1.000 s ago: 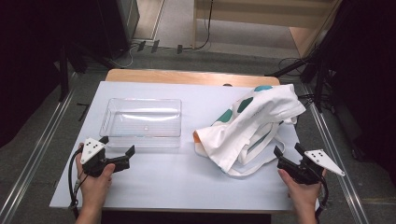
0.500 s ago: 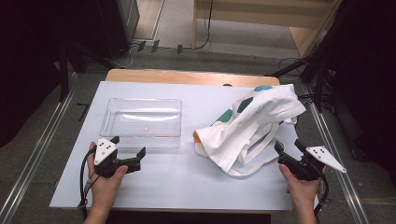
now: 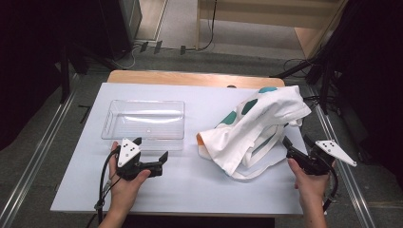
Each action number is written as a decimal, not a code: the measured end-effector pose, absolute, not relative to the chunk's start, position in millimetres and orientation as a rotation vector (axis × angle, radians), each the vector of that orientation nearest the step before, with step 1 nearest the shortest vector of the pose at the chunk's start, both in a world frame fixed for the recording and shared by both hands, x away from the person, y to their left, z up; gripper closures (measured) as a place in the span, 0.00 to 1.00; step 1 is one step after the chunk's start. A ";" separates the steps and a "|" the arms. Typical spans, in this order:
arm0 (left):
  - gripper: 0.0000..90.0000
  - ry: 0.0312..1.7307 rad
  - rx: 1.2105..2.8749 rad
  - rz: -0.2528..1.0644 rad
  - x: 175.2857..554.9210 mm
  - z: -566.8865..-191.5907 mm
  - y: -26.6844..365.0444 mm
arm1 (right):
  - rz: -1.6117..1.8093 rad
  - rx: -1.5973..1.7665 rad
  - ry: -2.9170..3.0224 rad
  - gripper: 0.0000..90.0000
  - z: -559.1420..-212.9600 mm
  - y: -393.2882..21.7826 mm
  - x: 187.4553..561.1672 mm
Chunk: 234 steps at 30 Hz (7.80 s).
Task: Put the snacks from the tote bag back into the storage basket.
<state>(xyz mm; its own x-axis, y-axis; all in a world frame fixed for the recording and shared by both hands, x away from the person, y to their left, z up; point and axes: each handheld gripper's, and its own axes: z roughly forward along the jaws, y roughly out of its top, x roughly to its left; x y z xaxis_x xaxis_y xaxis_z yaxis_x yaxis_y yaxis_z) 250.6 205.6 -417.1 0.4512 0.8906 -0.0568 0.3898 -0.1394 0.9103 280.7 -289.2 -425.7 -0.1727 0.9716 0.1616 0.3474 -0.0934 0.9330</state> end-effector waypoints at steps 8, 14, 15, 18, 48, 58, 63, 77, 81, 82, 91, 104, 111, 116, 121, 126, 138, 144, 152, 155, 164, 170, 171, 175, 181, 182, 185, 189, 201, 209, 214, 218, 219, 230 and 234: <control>0.00 1.061 1.754 0.610 252.8 -420.5 180.8 | 1.257 1.479 1.574 0.24 -430.8 -285.7 293.2; 0.00 1.028 1.790 0.573 252.7 -423.9 161.1 | 1.253 1.485 1.601 0.25 -435.1 -279.0 303.7; 0.00 1.029 1.796 0.563 252.7 -424.8 157.3 | 1.255 1.488 1.605 0.25 -436.5 -277.6 304.6; 0.02 1.017 1.809 0.561 251.6 -427.2 146.2 | 1.257 1.490 1.622 0.26 -442.3 -271.0 303.8; 0.40 0.951 1.886 0.462 247.5 -443.4 55.1 | 1.304 1.398 1.732 0.39 -462.1 -261.6 285.6; 0.77 0.982 1.866 0.308 261.0 -442.1 55.7 | 1.279 1.383 1.750 0.39 -463.5 -258.5 282.8; 0.94 0.985 1.877 0.291 266.6 -442.6 58.4 | 1.275 1.389 1.736 0.39 -463.4 -261.9 283.2; 0.97 0.999 1.902 0.281 278.5 -446.9 71.5 | 1.235 1.421 1.623 0.39 -456.1 -282.5 285.1; 0.97 1.007 1.906 0.284 280.8 -448.5 73.7 | 1.243 1.449 1.606 0.36 -453.0 -287.0 293.1; 0.97 1.010 1.907 0.282 281.2 -448.4 74.2 | 1.260 1.479 1.590 0.36 -453.4 -290.3 299.1; 0.97 1.025 1.897 0.280 282.6 -451.4 76.6 | 1.203 1.633 1.642 0.43 -471.0 -296.6 332.2; 0.97 1.038 1.889 0.279 282.7 -453.4 78.0 | 1.328 1.772 1.599 0.38 -475.4 -298.5 353.1; 0.97 1.029 1.900 0.307 278.5 -453.5 74.4 | 1.394 1.774 1.640 0.45 -476.6 -296.4 353.7; 0.97 1.032 1.895 0.294 279.7 -453.4 75.2 | 1.379 1.817 1.621 0.60 -477.8 -296.0 355.8; 0.97 1.032 1.896 0.296 278.9 -453.9 75.0 | 1.357 1.894 1.561 0.54 -479.3 -298.5 359.5; 0.97 1.012 1.908 0.321 276.6 -452.9 74.3 | 1.291 1.866 1.687 0.67 -479.5 -286.4 367.7; 0.97 1.022 1.894 0.325 279.7 -452.0 75.8 | 1.335 1.617 1.696 0.92 -469.1 -289.3 328.1; 0.97 1.033 1.871 0.329 284.3 -446.5 77.7 | 1.324 1.477 1.688 0.92 -462.6 -285.8 297.2; 0.97 1.028 1.822 0.323 290.7 -434.5 80.3 | 1.337 1.395 1.678 0.92 -451.2 -276.9 258.9; 0.97 1.031 1.800 0.313 293.4 -431.5 82.4 | 1.314 1.358 1.712 0.92 -449.5 -267.3 242.7; 0.96 1.097 1.757 0.276 305.8 -431.1 94.6 | 1.282 1.510 1.760 0.59 -454.7 -289.0 236.7; 0.96 1.099 1.767 0.279 307.1 -433.7 94.2 | 1.202 1.552 1.535 0.50 -440.4 -315.6 230.2; 0.96 1.097 1.771 0.280 307.3 -433.8 94.4 | 1.179 1.565 1.513 0.50 -439.5 -318.1 231.9; 0.96 1.096 1.778 0.283 307.8 -434.2 94.9 | 1.109 1.629 1.417 0.48 -436.8 -331.6 244.7; 0.96 1.096 1.780 0.287 307.4 -434.7 94.1 | 1.151 1.618 1.433 0.77 -436.4 -342.4 267.5; 0.96 1.096 1.780 0.286 307.4 -434.6 94.2 | 1.140 1.603 1.439 0.85 -437.5 -340.3 269.0; 0.97 1.077 1.766 0.284 306.1 -432.8 94.6 | 1.146 1.528 1.464 0.94 -440.4 -330.1 262.6; 0.97 1.066 1.747 0.291 304.6 -429.2 93.9 | 1.130 1.462 1.486 0.94 -438.8 -321.1 251.2; 0.97 1.040 1.673 0.304 312.8 -400.8 108.6 | 1.074 1.369 1.298 0.94 -410.7 -320.1 205.2; 0.96 1.115 1.703 0.283 319.1 -417.1 110.2 | 1.146 1.498 1.451 0.61 -439.8 -345.8 195.9; 0.96 1.131 1.699 0.298 321.1 -418.3 108.6 | 1.186 1.403 1.387 0.60 -424.4 -347.7 179.2; 0.96 1.113 1.712 0.305 319.3 -418.2 107.0 | 1.293 1.380 1.389 0.55 -414.1 -347.4 183.3; 0.96 1.111 1.715 0.306 319.1 -418.1 107.3 | 1.309 1.392 1.392 0.54 -412.1 -346.2 186.5; 0.95 1.132 1.743 0.315 319.0 -427.0 111.1 | 1.381 1.556 1.484 0.25 -416.6 -340.8 247.6; 0.96 1.135 1.744 0.313 319.4 -429.5 111.5 | 1.413 1.640 1.523 0.22 -429.7 -343.2 259.3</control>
